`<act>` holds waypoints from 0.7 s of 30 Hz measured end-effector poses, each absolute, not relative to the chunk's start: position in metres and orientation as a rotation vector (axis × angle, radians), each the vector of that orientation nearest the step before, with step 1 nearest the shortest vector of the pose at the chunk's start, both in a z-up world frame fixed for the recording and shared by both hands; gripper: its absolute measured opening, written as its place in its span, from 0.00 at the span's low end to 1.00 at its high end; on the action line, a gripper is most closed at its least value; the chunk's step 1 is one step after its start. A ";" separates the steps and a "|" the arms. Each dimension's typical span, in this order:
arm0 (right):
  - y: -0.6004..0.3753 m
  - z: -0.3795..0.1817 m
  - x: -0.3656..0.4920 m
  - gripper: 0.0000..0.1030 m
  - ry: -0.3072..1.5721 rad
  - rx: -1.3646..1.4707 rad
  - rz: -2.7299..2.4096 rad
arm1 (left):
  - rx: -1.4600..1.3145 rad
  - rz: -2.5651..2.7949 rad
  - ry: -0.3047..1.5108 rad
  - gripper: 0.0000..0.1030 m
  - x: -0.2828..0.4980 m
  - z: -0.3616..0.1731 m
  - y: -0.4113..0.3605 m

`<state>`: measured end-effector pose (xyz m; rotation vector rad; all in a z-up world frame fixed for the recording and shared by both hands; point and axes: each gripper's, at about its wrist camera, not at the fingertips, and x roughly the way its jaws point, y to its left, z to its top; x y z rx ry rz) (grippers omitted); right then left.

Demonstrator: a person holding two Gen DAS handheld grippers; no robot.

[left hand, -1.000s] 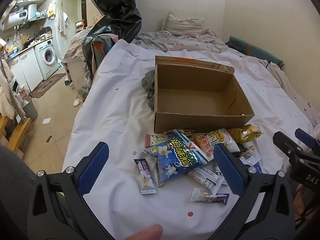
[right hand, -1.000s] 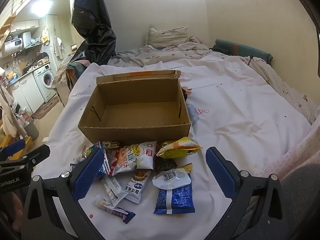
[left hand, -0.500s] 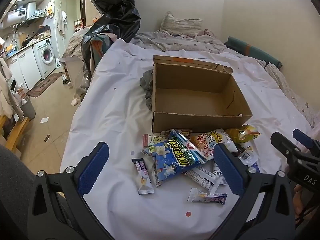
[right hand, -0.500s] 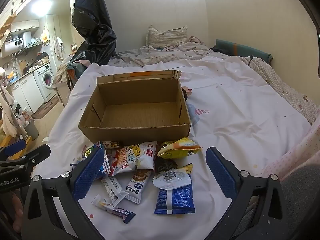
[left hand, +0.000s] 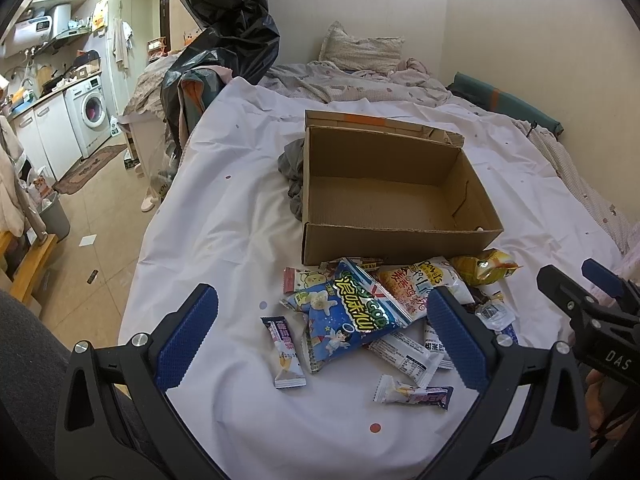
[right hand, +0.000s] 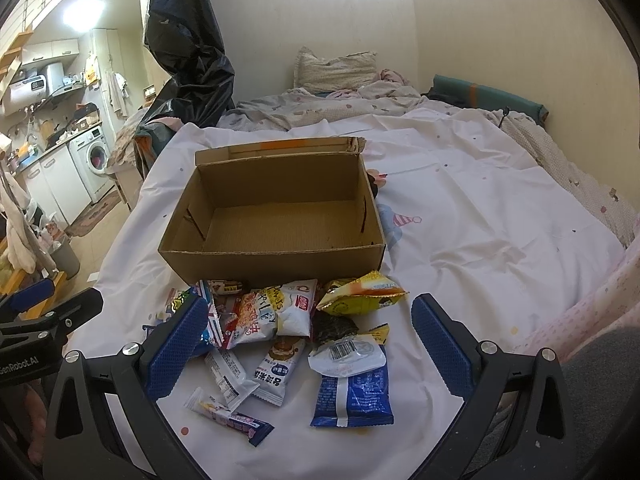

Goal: Organize snacks

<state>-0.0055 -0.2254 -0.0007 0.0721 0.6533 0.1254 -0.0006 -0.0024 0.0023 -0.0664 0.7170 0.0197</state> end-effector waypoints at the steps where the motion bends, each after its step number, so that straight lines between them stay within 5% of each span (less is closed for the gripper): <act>1: -0.225 -0.001 -0.006 1.00 0.654 0.073 0.124 | -0.067 0.019 0.717 1.00 -0.001 0.002 -0.003; 21: -0.226 -0.002 -0.003 1.00 0.662 0.067 0.128 | -0.064 0.013 0.725 1.00 0.000 -0.001 -0.004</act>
